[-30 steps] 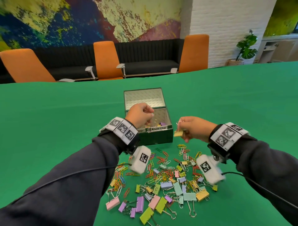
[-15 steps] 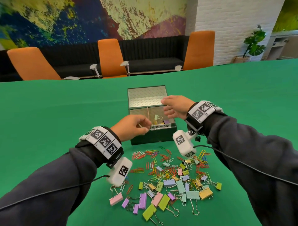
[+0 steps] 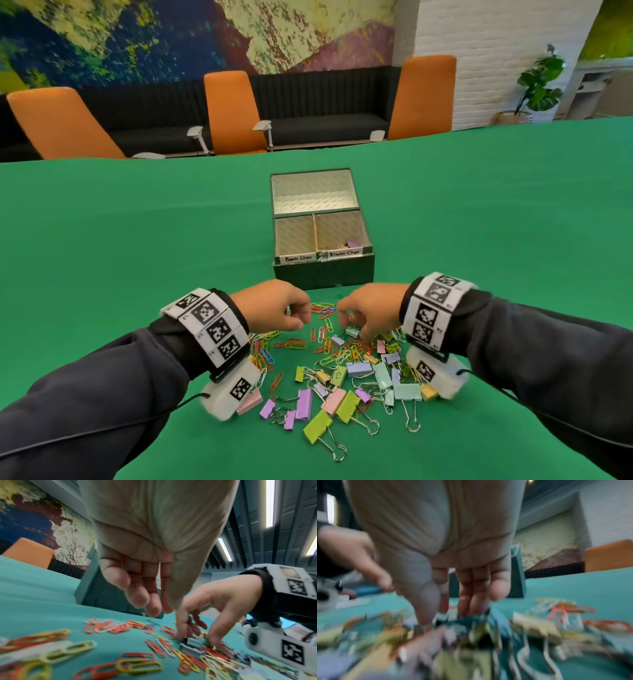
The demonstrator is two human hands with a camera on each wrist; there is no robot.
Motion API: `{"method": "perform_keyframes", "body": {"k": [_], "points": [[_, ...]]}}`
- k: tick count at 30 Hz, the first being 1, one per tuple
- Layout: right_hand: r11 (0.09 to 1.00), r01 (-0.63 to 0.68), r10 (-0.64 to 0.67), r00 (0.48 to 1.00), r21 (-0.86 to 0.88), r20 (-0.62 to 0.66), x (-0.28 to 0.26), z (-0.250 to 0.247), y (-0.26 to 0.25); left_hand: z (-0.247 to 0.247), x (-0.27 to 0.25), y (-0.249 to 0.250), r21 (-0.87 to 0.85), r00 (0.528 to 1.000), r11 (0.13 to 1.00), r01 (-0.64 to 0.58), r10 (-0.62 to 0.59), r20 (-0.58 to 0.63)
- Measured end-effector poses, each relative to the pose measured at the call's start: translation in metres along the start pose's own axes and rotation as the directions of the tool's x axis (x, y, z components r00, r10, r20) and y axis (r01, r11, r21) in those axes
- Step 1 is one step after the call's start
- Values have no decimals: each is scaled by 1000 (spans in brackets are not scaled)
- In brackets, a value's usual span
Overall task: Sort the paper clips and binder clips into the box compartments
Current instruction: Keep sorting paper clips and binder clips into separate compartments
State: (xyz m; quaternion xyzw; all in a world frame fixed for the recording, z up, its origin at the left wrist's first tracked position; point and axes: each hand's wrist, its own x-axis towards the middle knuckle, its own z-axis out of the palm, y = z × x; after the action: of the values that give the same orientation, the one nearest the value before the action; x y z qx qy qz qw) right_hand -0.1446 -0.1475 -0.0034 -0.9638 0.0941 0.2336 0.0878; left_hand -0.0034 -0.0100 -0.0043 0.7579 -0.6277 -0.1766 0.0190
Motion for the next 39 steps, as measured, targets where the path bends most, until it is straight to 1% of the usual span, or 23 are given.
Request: {"method": "perform_keyframes", "body": {"k": [3, 7, 11, 13, 15, 17, 19, 21, 23, 25, 27, 28, 30, 33, 34, 35, 37, 39], "points": [[995, -7, 7, 1000, -99, -1, 9, 2, -5, 4, 6, 10, 28, 999, 999, -35, 34, 22], [988, -21, 23, 1000, -152, 7, 15, 4, -5, 4, 15, 13, 39, 999, 999, -29, 28, 43], [981, -15, 17, 1000, -193, 11, 17, 4, -4, 9, 25, 26, 60, 990, 997, -43, 34, 133], [984, -17, 20, 1000, -180, 13, 17, 1, -3, 11, 31, 36, 72, 982, 995, -63, 50, 180], [994, -46, 45, 999, -101, -12, 15, -2, 1, 14, 36, 44, 101, 976, 991, -92, 70, 208], [995, -90, 91, 995, 47, -37, 11, -7, 11, 17, 40, 51, 140, 975, 983, -120, 89, 206], [968, -123, 134, 990, 219, -36, 6, -14, 26, 20, 43, 53, 171, 975, 976, -136, 101, 199], [918, -128, 152, 988, 375, -33, -1, -21, 43, 23, 44, 51, 174, 974, 973, -150, 115, 197], [815, -81, 128, 991, 573, -41, -10, -25, 57, 25, 45, 48, 167, 973, 975, -150, 115, 199], [682, -2, 91, 992, 731, -83, -18, -28, 64, 25, 43, 46, 167, 975, 976, -141, 108, 194], [568, 88, 83, 983, 819, -163, -21, -32, 67, 24, 40, 44, 146, 977, 982, -124, 95, 189], [527, 133, 88, 974, 839, -210, -20, -34, 67, 23, 39, 43, 123, 980, 987, -106, 83, 183], [492, 207, 119, 947, 846, -300, -16, -42, 63, 21, 35, 40, 60, 988, 996, -64, 55, 143], [467, 283, 220, 880, 838, -420, -1, -58, 56, 11, 34, 29, -61, 1000, 998, -9, 10, 5], [474, 288, 260, 857, 832, -445, 4, -63, 54, 5, 33, 25, -130, 998, 991, 14, -21, -53], [508, 271, 298, 835, 818, -462, 9, -68, 53, -3, 33, 22, -211, 992, 977, 34, -60, -115], [598, 202, 357, 799, 775, -483, 15, -74, 54, -23, 33, 19, -345, 958, 938, 43, -137, -253], [641, 162, 387, 776, 751, -497, 16, -75, 56, -44, 39, 19, -407, 901, 913, 28, -199, -385]]}}
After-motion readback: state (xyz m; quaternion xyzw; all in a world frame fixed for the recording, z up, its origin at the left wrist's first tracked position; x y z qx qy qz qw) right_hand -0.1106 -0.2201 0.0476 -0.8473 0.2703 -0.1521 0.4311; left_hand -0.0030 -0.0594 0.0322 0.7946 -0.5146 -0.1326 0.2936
